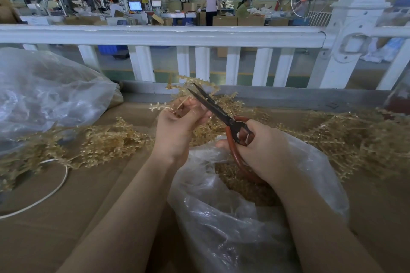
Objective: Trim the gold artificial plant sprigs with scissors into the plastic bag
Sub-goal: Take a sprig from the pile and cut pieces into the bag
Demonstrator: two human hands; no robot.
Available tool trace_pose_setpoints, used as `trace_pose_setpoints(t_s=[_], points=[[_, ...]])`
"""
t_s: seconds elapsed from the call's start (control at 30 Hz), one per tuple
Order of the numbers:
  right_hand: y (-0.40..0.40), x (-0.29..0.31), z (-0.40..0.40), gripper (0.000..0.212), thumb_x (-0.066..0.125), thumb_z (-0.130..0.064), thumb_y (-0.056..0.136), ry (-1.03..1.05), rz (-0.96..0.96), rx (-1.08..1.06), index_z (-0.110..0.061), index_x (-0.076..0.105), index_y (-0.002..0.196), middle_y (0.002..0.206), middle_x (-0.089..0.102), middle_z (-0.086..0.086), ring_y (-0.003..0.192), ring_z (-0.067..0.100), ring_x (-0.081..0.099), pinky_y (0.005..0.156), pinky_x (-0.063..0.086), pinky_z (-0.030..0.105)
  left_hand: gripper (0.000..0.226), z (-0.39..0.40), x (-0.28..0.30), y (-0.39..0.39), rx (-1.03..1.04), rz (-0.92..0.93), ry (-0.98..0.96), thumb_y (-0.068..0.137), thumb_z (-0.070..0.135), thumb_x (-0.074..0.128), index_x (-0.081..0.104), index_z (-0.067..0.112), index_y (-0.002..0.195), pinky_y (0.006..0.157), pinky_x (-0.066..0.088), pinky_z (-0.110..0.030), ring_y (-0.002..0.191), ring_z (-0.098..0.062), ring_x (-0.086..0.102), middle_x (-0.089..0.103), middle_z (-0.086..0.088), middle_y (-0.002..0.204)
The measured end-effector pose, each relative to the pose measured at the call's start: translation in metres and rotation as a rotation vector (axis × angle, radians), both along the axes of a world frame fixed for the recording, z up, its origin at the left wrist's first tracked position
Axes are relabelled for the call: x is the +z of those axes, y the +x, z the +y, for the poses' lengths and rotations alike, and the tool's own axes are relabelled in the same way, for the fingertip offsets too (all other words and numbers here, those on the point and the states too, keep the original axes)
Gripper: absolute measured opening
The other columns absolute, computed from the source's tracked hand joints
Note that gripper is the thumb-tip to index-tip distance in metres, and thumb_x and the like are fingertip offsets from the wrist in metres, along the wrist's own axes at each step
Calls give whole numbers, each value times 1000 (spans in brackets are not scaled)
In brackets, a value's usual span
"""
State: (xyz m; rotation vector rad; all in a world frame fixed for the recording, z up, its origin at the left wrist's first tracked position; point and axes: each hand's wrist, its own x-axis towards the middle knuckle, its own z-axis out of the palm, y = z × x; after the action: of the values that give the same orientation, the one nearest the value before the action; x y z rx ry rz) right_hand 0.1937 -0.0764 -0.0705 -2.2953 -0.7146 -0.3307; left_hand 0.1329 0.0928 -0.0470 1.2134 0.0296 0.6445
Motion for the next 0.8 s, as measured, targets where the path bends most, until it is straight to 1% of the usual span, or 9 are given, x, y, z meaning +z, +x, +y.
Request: trace_pose_setpoints(t_s=[0.13,0.2,0.3,0.43,0.53,0.6,0.67,0.73,0.8], points=[[1,1,-1,67,54,-92,62,-38,5,1,-31,59,89,73,64,-15,67,2,58,61,51,21,9,0,0,-1,-10,29,36,88,-2,66,68,6,85,77,55,-26,78,-15,69,72,-4,83],[2,1,-2,64,56,-91,64,-44,-27,-12,-30,57,85,70,62,-14,65,2,58,58,49,22,10,0,0,-1,-19,35,53,88,-3,65,69,5,86,76,55,-26,77,-15,70,73,-3,82],[1,1,-1,68,49,-95,60,-38,-72,-32,-29,53,78,65,59,-14,59,1,54,55,46,20,7,0,0,-1,-28,35,79,89,-3,65,70,1,92,77,54,-28,78,-16,70,74,-5,84],[3,-2,0,66,51,-94,62,-37,-86,-32,-30,53,77,64,58,-14,59,1,54,55,48,22,12,0,0,-2,-28,35,81,88,-5,65,72,5,87,77,55,-28,78,-17,70,74,-5,83],[4,-3,0,59,57,-90,65,-15,-112,-23,-31,48,70,59,55,-14,55,1,52,49,40,20,11,0,1,-2,-33,35,72,87,-3,66,73,6,87,77,55,-28,77,-17,70,74,-6,84],[3,-2,-1,55,60,-87,65,3,-100,-9,-34,45,68,59,54,-16,55,-1,51,49,33,17,8,1,1,-2,-36,45,56,87,-1,67,72,5,89,77,55,-28,77,-17,70,75,-6,85],[1,-1,-1,52,61,-87,66,24,-79,6,-37,46,68,59,55,-18,55,0,53,50,31,13,7,1,0,-2,-36,78,5,87,1,68,71,5,91,74,56,-26,78,-17,71,75,-7,85],[-1,-1,0,57,57,-91,62,103,-47,32,-34,51,67,59,59,-15,62,0,59,50,34,12,5,2,-1,-2,-42,144,-77,85,3,70,71,7,89,70,56,-23,77,-15,73,75,-6,82],[-4,0,1,62,57,-90,58,245,35,69,-29,62,69,69,67,-18,65,1,63,56,47,18,6,0,-2,-2,-69,216,-126,83,5,72,71,11,83,67,56,-21,74,-13,73,74,-3,77]])
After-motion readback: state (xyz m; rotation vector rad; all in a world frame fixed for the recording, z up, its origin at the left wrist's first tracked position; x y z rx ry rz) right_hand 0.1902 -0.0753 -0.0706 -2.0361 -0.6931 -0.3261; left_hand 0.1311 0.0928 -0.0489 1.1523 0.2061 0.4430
